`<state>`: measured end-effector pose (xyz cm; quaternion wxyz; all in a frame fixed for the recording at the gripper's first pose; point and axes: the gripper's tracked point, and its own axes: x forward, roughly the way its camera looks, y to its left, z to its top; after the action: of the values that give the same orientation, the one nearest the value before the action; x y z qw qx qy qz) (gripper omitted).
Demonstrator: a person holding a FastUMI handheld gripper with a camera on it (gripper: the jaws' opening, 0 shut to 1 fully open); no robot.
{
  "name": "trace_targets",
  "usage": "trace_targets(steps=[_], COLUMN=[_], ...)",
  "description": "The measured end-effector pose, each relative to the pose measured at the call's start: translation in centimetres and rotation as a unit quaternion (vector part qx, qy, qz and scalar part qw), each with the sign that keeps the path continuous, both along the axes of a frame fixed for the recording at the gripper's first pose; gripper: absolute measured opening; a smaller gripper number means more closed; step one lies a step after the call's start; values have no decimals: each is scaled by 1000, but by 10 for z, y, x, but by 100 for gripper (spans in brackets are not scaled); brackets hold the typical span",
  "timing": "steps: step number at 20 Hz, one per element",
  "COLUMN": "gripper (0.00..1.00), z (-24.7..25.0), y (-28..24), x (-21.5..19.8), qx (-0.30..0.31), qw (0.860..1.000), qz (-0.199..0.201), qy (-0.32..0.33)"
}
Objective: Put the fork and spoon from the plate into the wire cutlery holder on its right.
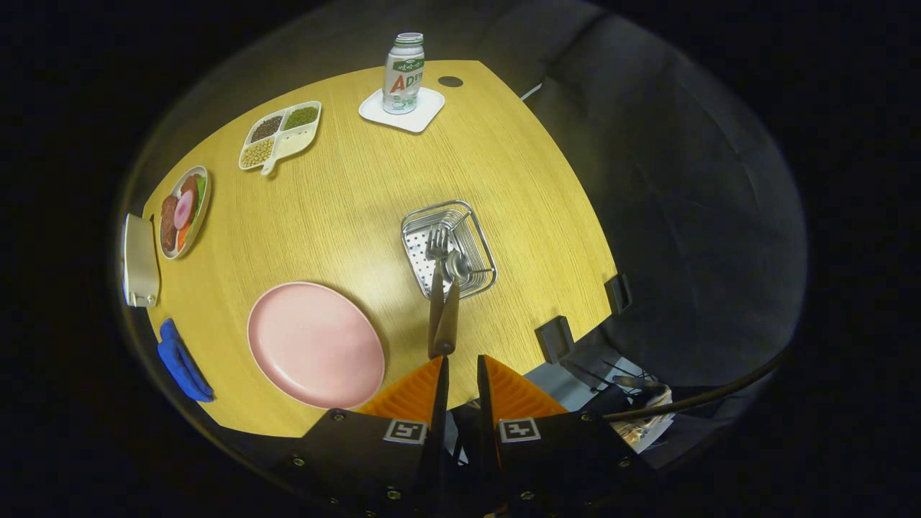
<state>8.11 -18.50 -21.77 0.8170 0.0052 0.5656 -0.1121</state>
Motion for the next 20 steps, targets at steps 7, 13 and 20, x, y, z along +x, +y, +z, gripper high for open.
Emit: trace_targets(steps=[7, 13, 20], gripper=[22, 22, 22], z=[23, 97, 213], y=[21, 36, 44], x=[-14, -4, -3], qx=[25, 17, -28], qw=[997, 963, 849], qz=[-10, -3, 4], qy=[-69, -268, -528])
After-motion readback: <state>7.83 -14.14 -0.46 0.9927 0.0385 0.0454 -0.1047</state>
